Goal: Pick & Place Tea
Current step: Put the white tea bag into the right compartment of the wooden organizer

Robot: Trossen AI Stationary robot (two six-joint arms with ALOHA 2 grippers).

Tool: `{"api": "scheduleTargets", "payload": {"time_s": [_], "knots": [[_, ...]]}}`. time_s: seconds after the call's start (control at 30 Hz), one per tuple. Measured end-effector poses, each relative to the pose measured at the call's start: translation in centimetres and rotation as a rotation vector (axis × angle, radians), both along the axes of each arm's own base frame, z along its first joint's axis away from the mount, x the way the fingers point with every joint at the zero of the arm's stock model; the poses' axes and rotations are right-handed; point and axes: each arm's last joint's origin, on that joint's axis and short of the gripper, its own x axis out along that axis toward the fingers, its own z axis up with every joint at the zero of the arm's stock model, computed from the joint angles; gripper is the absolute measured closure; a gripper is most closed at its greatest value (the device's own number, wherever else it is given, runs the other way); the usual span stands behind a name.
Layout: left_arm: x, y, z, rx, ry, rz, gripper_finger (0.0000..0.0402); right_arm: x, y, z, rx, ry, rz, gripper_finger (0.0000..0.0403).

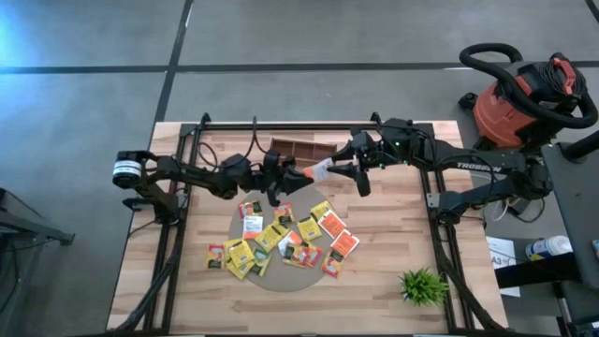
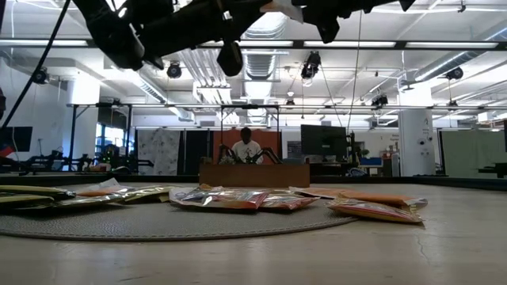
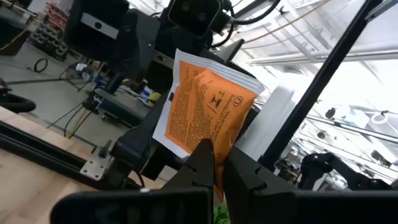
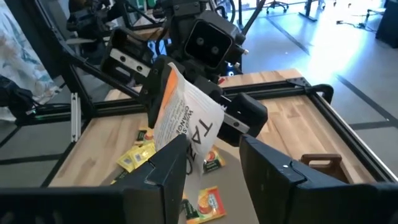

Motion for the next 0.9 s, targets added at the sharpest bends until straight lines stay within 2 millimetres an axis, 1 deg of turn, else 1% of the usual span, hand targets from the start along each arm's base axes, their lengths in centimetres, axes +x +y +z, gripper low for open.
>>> {"api": "scheduleTargets", "payload": {"time_s": [0.17,0.3,0.5,0.67,0.77,0.9], "knots": [[0.0,0.2,-0.1,0.005,0.007,0.004,0.0388,0.0,0.0,0.0,0.004,0.000,0.013,0.0265],[0.0,0.2,-0.2,0.015,0.010,0.012,0.0388,0.0,0.1,-0.1,0.017,0.008,0.020,0.0282],[0.2,0.3,-0.1,0.034,0.022,0.035,0.0387,0.0,0.1,-0.3,0.024,0.027,0.019,0.0330],[0.4,0.6,-0.2,-0.001,0.052,0.118,0.0384,0.0,0.1,-0.3,0.024,0.027,0.018,0.0382],[0.6,0.8,-0.5,-0.039,0.101,0.170,0.0364,0.0,0.0,-0.3,0.022,0.028,0.007,0.0392],[0.7,1.0,-1.2,-0.095,0.167,0.217,0.0318,-0.1,-0.4,-0.4,0.003,0.044,-0.055,0.0394]]}}
